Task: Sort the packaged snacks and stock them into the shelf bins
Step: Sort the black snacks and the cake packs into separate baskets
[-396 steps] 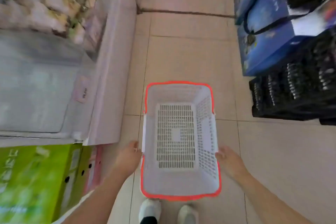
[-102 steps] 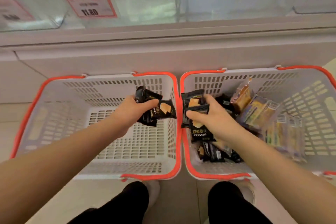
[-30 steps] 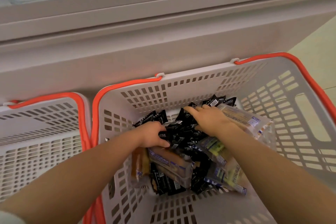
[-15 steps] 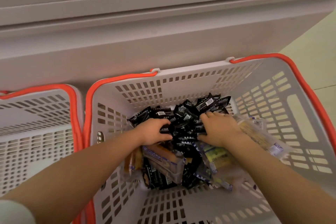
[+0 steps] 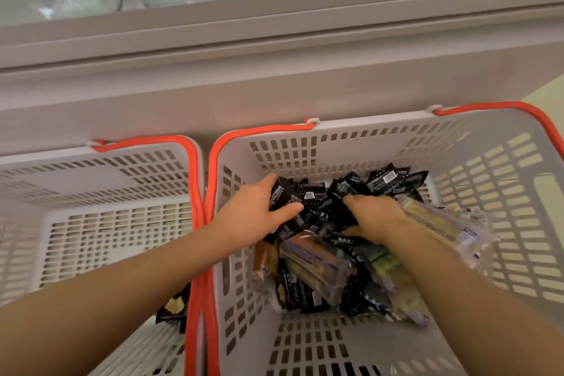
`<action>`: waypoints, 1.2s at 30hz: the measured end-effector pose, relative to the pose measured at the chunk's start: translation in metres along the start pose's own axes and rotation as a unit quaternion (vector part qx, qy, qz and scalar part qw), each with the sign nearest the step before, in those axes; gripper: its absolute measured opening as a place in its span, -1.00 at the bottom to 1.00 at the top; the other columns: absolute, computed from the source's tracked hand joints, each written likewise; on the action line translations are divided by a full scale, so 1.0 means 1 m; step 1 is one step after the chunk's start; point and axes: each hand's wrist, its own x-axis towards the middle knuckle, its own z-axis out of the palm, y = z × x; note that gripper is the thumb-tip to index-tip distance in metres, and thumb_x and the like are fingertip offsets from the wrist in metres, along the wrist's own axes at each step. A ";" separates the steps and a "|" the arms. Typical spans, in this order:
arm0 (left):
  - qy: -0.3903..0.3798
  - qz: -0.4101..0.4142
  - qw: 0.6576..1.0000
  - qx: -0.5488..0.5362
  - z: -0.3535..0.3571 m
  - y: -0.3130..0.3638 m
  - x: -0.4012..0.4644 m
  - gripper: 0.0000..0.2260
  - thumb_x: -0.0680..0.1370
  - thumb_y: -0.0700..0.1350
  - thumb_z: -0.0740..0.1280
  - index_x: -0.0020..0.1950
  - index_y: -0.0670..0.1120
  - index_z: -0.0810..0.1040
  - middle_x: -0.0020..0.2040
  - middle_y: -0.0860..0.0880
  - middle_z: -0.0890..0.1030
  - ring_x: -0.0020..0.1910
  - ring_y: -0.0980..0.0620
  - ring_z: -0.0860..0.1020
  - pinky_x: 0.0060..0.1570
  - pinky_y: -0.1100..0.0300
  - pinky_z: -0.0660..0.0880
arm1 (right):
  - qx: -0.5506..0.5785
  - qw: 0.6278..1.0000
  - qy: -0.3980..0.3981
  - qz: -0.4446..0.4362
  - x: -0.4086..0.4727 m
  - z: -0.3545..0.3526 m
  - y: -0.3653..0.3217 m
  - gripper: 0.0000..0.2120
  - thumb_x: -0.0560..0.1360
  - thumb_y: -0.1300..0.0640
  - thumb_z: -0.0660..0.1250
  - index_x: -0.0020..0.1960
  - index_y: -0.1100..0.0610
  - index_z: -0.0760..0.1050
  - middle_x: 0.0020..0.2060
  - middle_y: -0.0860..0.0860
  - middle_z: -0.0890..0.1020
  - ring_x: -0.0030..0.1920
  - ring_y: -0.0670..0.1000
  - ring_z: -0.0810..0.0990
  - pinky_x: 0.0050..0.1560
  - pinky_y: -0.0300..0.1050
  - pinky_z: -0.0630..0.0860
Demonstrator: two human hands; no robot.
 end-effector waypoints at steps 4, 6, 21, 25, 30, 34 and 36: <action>0.088 -0.023 0.987 -0.130 -0.020 0.003 -0.031 -0.87 0.45 0.12 0.35 -0.14 0.18 0.41 -0.25 0.26 0.57 -0.25 0.46 0.51 -0.31 0.56 0.38 | 0.134 0.986 0.091 0.047 -0.019 -0.020 -0.002 -0.48 0.48 -0.16 0.31 0.34 0.04 0.28 0.22 0.03 0.53 0.12 0.08 0.56 -0.05 -0.03 0.50; 0.130 -0.033 0.975 -0.180 -0.029 0.001 -0.052 -0.89 0.44 0.08 0.37 -0.17 0.18 0.44 -0.29 0.31 0.59 -0.21 0.47 0.51 -0.27 0.55 0.39 | 0.207 0.963 0.162 0.056 -0.034 -0.037 -0.010 -0.48 0.46 -0.16 0.32 0.31 0.06 0.32 0.18 0.02 0.56 0.09 0.05 0.57 -0.09 -0.08 0.49; 0.146 -0.270 0.943 -0.130 -0.056 -0.144 -0.201 -0.90 0.51 -0.11 0.31 -0.04 -0.10 0.45 -0.26 -0.06 0.58 -0.30 -0.01 0.55 -0.33 0.15 0.43 | 0.100 0.973 0.146 -0.145 -0.059 -0.112 -0.269 -0.52 0.50 -0.20 0.25 0.19 0.16 0.33 -0.01 0.08 0.57 -0.05 0.12 0.57 -0.30 -0.06 0.40; 0.159 -0.292 0.937 -0.109 -0.044 -0.163 -0.201 -0.79 0.52 -0.01 0.33 0.10 -0.05 0.45 -0.19 0.06 0.56 -0.28 0.13 0.52 -0.40 0.33 0.33 | 0.020 0.988 0.077 -0.135 -0.045 -0.100 -0.293 -0.55 0.52 -0.16 0.24 0.17 0.20 0.38 -0.06 0.08 0.57 -0.08 0.12 0.55 -0.26 -0.05 0.39; 0.049 -0.174 0.983 -0.032 -0.030 -0.154 -0.190 -0.66 0.55 -0.12 0.27 0.32 -0.08 0.41 0.25 -0.03 0.51 0.21 0.02 0.47 0.12 0.25 0.38 | 0.010 0.925 0.298 -0.234 -0.063 -0.097 -0.266 -0.73 0.50 0.01 0.31 0.07 0.19 0.52 -0.04 0.09 0.59 0.00 0.13 0.53 -0.03 -0.01 0.47; 0.118 0.047 0.992 0.024 -0.047 -0.106 -0.177 -0.74 0.53 -0.18 0.21 0.20 -0.09 0.52 0.14 -0.01 0.55 0.16 0.01 0.49 0.14 0.22 0.40 | 0.100 0.927 0.358 -0.051 -0.072 -0.081 -0.205 -0.90 0.49 0.12 0.29 -0.04 0.14 0.50 -0.13 0.05 0.55 -0.10 0.12 0.50 -0.14 -0.01 0.41; 0.139 0.165 0.975 0.058 -0.056 -0.073 -0.166 -0.72 0.47 -0.20 0.15 0.08 -0.14 0.57 0.03 -0.04 0.59 0.06 -0.03 0.54 0.05 0.17 0.48 | 0.097 0.961 0.256 0.034 -0.068 -0.066 -0.168 -0.85 0.54 0.09 0.22 0.04 0.14 0.47 -0.04 0.06 0.53 0.03 0.12 0.48 -0.04 -0.01 0.41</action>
